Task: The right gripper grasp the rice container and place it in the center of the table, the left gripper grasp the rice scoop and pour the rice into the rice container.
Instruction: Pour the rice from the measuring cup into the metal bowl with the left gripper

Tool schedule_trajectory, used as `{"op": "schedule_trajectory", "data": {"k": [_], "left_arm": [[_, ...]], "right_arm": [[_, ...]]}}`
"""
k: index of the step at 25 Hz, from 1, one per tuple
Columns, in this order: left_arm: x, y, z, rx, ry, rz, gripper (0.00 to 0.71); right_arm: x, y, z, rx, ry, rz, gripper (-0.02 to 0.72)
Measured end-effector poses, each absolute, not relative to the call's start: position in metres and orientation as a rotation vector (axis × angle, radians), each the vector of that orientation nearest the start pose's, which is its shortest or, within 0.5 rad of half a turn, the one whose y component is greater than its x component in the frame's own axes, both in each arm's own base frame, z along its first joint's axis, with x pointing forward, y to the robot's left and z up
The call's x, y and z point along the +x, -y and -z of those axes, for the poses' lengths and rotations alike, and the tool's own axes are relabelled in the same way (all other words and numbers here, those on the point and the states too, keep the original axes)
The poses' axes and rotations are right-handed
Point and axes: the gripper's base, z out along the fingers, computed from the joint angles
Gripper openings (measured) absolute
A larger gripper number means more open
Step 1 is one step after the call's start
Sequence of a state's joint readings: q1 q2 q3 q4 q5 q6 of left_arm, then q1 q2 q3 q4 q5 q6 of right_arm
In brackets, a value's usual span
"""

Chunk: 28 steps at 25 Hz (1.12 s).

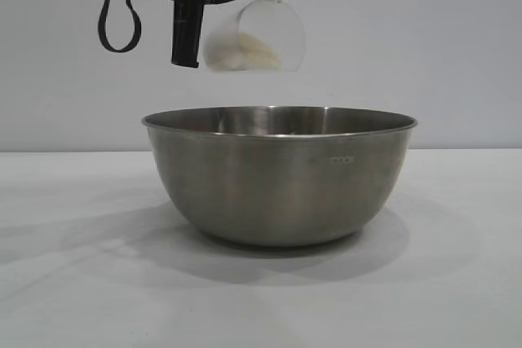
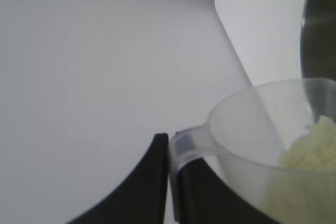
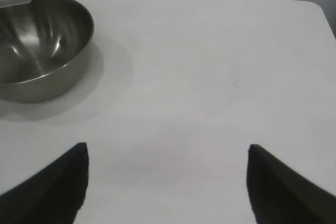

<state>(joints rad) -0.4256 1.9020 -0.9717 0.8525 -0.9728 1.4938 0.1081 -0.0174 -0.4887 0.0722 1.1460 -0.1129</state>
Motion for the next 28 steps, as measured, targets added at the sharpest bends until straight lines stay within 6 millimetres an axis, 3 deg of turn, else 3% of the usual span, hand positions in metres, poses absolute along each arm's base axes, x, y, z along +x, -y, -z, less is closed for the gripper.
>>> {"op": "schedule_trajectory", "data": {"k": [10,22,28], "left_arm": [[0.3252,0.2096,-0.1987,1.697,0.156,-0.855,0.000],[0.3220,0.2110,-0.1968,1.698,0.527,-1.096,0.000],[0.3167,0.2134,-0.1935,1.693,0.672,-1.105,0.000]], "right_arm": [[-0.0107,-0.0049,-0.2675,-0.241,-2.109,-0.085,0.571],[-0.0107,-0.0049,-0.2675,-0.241,-2.109,-0.085,0.571],[-0.0107,-0.0049,-0.2675,-0.241,-2.109,-0.085,0.571]]}}
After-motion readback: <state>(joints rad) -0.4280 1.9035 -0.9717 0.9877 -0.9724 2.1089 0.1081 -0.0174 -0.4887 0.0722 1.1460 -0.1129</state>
